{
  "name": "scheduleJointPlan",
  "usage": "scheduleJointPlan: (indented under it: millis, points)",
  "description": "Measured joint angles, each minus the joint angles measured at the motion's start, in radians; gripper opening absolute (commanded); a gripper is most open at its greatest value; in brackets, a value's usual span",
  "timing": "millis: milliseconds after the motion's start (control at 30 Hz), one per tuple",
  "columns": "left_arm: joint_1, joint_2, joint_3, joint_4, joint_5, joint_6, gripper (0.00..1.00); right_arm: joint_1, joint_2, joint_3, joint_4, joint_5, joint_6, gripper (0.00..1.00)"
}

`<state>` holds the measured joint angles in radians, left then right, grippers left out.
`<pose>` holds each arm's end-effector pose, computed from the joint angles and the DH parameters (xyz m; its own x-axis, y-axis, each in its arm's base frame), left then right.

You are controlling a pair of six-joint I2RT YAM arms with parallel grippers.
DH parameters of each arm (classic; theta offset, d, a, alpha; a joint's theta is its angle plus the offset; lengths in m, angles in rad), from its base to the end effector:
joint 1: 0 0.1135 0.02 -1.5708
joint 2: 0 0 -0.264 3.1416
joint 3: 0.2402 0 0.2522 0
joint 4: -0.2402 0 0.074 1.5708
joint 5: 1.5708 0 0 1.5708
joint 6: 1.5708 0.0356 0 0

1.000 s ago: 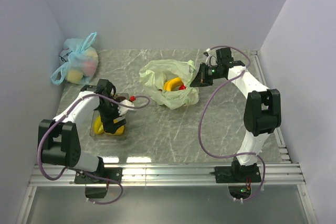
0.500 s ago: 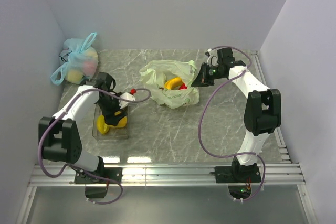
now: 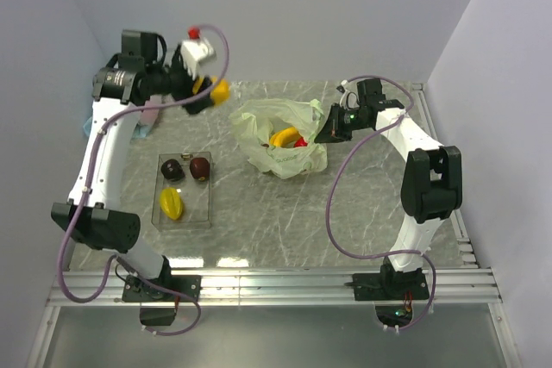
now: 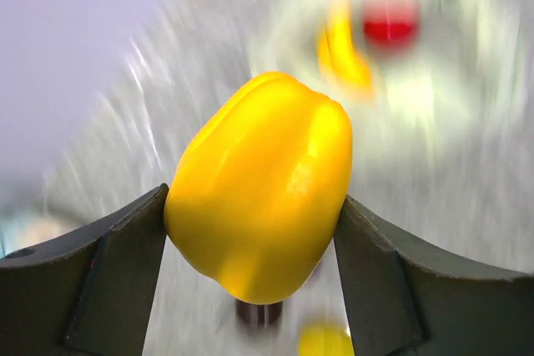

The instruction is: Place the fake fruits into the plastic bag and tie a complex knot

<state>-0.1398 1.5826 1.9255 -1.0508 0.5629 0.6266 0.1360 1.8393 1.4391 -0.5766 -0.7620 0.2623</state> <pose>0.3070 -0.0624 0.4487 -0.2170 0.5313 -0.8189 0.7982 0.5795 0.1644 0.3879 0.0779 0.2452 -0.9177 0.0638 -0.3922 -0.2515 0.6708 0.6977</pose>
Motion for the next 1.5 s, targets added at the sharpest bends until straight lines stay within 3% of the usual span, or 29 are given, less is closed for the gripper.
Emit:
scheduleJointPlan:
  millis: [167, 367, 467, 667, 767, 967, 1133, 1233, 1367, 1500]
  points:
    - [-0.064, 0.087, 0.096, 0.274, 0.067, -0.301, 0.50, 0.004, 0.000, 0.000, 0.003, 0.002, 0.001, 0.00]
    - [-0.266, 0.239, 0.100, 0.404, 0.075, -0.413, 0.49, 0.006, 0.000, 0.000, 0.010, 0.002, 0.006, 0.00]
    - [-0.339, 0.315, 0.084, 0.411, 0.066, -0.421, 0.54, 0.006, 0.000, 0.000, 0.018, 0.003, 0.010, 0.00]
    - [-0.372, 0.423, 0.079, 0.384, 0.001, -0.406, 0.80, 0.008, 0.000, 0.003, 0.030, 0.010, 0.010, 0.00]
    - [-0.372, 0.443, 0.092, 0.369, -0.035, -0.399, 0.99, 0.008, 0.000, 0.011, 0.029, 0.013, 0.008, 0.00]
    - [-0.371, 0.446, 0.188, 0.349, -0.099, -0.411, 0.99, 0.009, 0.000, 0.050, 0.024, 0.018, -0.003, 0.00]
    - [-0.297, 0.320, 0.131, 0.366, -0.103, -0.506, 0.99, 0.009, 0.000, 0.059, 0.006, 0.023, -0.025, 0.00]
    - [-0.148, 0.197, 0.055, 0.365, -0.109, -0.612, 0.99, 0.009, 0.000, 0.068, -0.005, 0.031, -0.037, 0.00]
    - [0.068, 0.070, -0.046, 0.317, -0.217, -0.702, 0.95, 0.009, 0.000, 0.071, -0.018, 0.040, -0.052, 0.00]
    - [0.163, -0.047, -0.267, 0.222, -0.254, -0.717, 0.94, 0.009, 0.000, 0.072, -0.032, 0.040, -0.068, 0.00]
